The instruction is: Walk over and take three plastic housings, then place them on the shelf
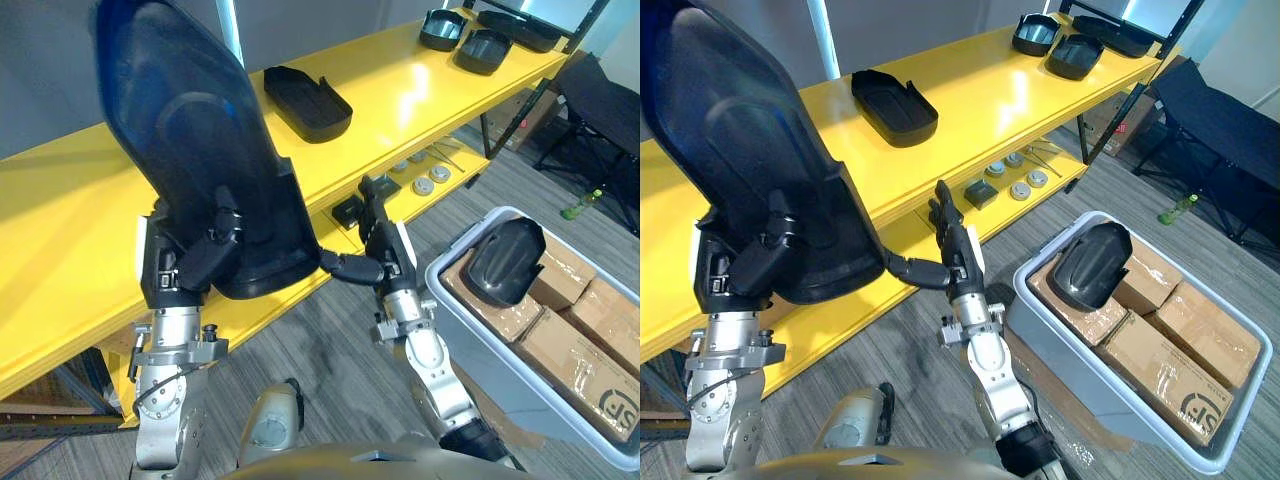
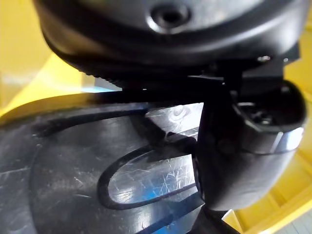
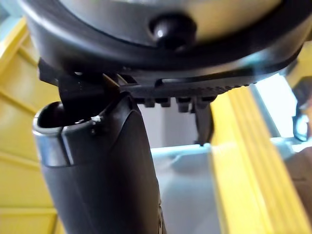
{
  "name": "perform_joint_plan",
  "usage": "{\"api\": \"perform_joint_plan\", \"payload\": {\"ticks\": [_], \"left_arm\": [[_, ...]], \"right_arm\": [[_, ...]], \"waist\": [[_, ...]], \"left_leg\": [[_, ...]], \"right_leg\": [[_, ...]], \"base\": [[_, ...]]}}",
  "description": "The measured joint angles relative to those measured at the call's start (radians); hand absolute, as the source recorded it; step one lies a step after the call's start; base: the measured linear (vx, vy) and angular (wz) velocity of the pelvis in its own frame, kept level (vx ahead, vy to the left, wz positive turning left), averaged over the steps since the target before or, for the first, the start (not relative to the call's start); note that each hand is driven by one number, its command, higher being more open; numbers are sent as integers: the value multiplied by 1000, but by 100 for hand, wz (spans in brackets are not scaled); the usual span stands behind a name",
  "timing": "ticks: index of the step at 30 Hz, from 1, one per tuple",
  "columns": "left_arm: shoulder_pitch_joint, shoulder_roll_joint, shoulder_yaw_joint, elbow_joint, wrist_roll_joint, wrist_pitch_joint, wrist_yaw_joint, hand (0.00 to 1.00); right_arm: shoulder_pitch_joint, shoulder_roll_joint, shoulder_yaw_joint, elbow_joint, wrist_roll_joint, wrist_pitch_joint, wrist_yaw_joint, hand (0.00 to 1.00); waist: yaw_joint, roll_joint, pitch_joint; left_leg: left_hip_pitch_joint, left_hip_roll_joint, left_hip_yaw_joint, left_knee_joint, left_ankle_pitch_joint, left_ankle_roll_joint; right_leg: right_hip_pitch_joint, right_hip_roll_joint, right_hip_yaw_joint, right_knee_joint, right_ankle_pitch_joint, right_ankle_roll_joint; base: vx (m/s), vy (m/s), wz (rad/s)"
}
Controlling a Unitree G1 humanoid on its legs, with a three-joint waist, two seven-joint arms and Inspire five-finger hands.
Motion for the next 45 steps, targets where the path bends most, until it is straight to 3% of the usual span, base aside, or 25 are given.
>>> {"api": "perform_joint_plan", "payload": {"ticks": [2, 3, 6, 8, 9, 10, 12, 15, 20, 21, 22, 23, 25, 28, 30, 35, 45], "left_arm": [[-31, 5, -8, 1, 0, -1, 10, 0], [-49, 6, -13, 2, 1, -4, 13, 0], [-56, 8, -19, 56, -1, -12, 18, 0], [-53, 12, -14, 83, -7, -10, 26, 0], [-50, 19, -6, 84, -14, -9, 33, 0], [-47, -5, -1, 103, -18, -5, 44, 0], [-30, -20, -1, 105, -18, -5, 53, 0], [-43, -44, -1, 109, 10, 24, 39, 0], [-70, -47, -15, 140, 13, 39, 5, 0], [-94, -46, -42, 168, 13, 40, 1, 0], [-102, -46, -67, 182, 15, 41, 2, 0], [-110, -41, -76, 192, 16, 42, 2, 0], [-122, -18, -86, 199, 83, 74, 23, 0], [-138, 50, -49, 198, 274, 125, 58, 0], [-147, 94, -25, 198, 316, 160, 46, 0], [-197, 161, 14, 245, 270, 259, -47, 0], [-402, 170, -30, 540, 130, 276, -37, 0]], "right_arm": [[-25, -22, -33, -77, -14, -33, -31, 100], [-49, -37, -73, -128, -32, -66, -42, 100], [-95, -81, -176, -227, -32, -114, -35, 100], [-113, -103, -215, -253, 14, -126, -10, 100], [-121, -106, -230, -253, 29, -129, -1, 100], [-120, -133, -255, -252, 69, -122, 31, 100], [-118, -156, -273, -252, 102, -105, 54, 100], [-87, -183, -357, -248, 181, -61, 110, 100], [-14, -180, -416, -248, 208, -58, 140, 100], [6, -180, -436, -248, 205, -58, 136, 100], [17, -179, -448, -249, 201, -57, 131, 100], [25, -169, -449, -249, 200, -57, 130, 100], [64, -125, -437, -250, 211, -57, 138, 100], [92, -84, -430, -252, 239, -48, 152, 100], [96, -69, -431, -252, 242, -28, 156, 100], [118, -61, -388, -251, 219, 13, 163, 100], [63, -134, -273, -210, 122, 39, 200, 100]], "waist": [[-10, 12, -1], [-27, 4, -5], [-48, 9, -7], [-55, -22, -25], [-54, -52, -43], [-55, -21, -56], [-54, 20, -74], [-66, 56, -64], [-93, 61, -66], [-102, 67, -70], [-110, 80, -72], [-110, 72, -69], [-111, 37, -70], [-115, 14, -71], [-115, 10, -73], [-117, 6, -73], [-142, -16, -83]], "left_leg": [[29, -19, -41, -31, 0, -1], [32, -33, -83, -35, -3, -3], [75, -49, -173, -43, -12, -39], [91, -69, -226, -40, -36, -70], [89, -85, -246, -30, -58, -87], [75, -46, -278, 18, -106, -112], [57, 18, -273, 32, -120, -124], [52, 91, -124, 74, -89, -136], [44, 156, 91, -1, -71, -124], [49, 167, 127, -62, -19, -126], [68, 174, 152, -117, 88, -147], [80, 156, 159, -128, 90, -156], [131, 84, 179, -211, 117, -123], [169, 22, 198, -288, 142, -94], [178, 0, 211, -316, 151, -83], [209, -20, 237, -411, 193, -81], [218, -11, 249, -439, 229, -80]], "right_leg": [[-48, 58, 31, -115, -21, 1], [-89, 89, 94, -190, -17, 8], [-140, 128, 228, -338, 32, 74], [-132, 126, 258, -425, 106, 53], [-132, 122, 259, -451, 152, 41], [-109, 148, 215, -436, 170, 51], [-90, 188, 165, -459, 151, 22], [-1, 214, 74, -503, 142, 3], [93, 175, -13, -565, 139, 0], [103, 156, -35, -565, 140, 5], [117, 141, -43, -564, 137, 32], [124, 123, -40, -563, 135, 48], [129, 65, -32, -566, 151, 74], [134, 21, -18, -586, 176, 111], [133, 6, -11, -604, 191, 122], [124, 6, 12, -646, 220, 124], [112, 29, 29, -655, 230, 129]], "base": [[224, 43, 76], [224, -33, 110], [295, -154, 111], [302, -290, 99], [287, -394, 92], [267, -378, 82], [209, -284, 64], [237, -254, 80], [129, -29, 53], [71, 173, 53], [76, 209, 44], [77, 254, 18], [41, 273, 2], [-4, 188, -3], [-14, 143, -9], [-5, 64, -12], [-4, 3, -6]]}}
